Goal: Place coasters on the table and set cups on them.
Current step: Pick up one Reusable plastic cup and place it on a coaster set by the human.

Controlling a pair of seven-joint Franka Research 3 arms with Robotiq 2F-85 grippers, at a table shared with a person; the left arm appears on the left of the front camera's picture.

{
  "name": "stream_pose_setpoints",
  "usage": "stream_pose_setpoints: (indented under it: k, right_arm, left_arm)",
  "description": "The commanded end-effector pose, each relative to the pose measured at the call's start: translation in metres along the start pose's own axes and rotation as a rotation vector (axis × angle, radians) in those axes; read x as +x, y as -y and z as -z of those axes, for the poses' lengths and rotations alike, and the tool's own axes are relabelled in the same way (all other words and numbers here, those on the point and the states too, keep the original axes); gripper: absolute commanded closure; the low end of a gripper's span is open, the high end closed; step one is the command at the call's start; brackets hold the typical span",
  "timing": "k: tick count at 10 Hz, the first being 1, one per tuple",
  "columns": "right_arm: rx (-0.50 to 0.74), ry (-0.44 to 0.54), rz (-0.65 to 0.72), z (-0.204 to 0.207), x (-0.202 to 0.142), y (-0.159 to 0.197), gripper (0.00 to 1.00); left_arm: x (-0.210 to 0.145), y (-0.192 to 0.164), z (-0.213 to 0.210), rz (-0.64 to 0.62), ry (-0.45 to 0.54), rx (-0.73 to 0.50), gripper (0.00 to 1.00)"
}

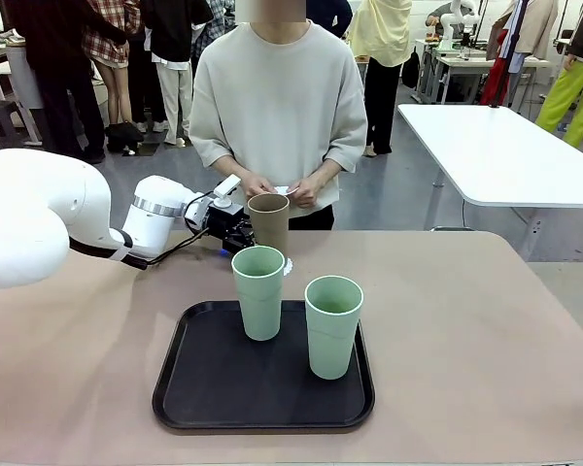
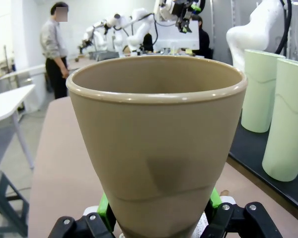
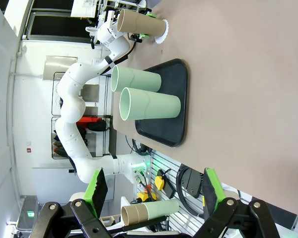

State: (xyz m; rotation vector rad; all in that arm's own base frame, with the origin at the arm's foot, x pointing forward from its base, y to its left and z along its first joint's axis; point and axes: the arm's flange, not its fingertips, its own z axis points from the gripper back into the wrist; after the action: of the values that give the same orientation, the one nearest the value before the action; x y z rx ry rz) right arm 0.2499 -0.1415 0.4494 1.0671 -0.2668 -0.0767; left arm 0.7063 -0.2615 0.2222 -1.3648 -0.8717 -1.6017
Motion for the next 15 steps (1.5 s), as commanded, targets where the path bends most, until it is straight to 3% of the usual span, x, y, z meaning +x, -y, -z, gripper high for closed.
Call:
stream_pose_setpoints:
  k: [1,8,9,15]
  right_arm:
    - [0.017,0.006,-0.005,-0.0003,0.0008,-0.0001,0.0]
    - [0.017,0.006,-0.005,-0.0003,0.0008,-0.0001,0.0]
    - [0.017,0.006,-0.005,-0.0003,0.0008,-0.0001,0.0]
    - [0.017,0.006,-0.005,-0.0003,0.0008,-0.0001,0.0]
  left_arm:
    - [0.0075,-0.0066,-0.0015,-0.015,-0.038,-0.004,0.17]
    - [0.0045,-0.005,0.0025,-0.102,-0.074,-0.021,0.17]
    - [0.0044,-0.0055,0.003,-0.112,-0.067,-0.028,0.0]
    - [0.0081,-0.0042,0.0006,-0.158,-0.088,-0.038,0.0]
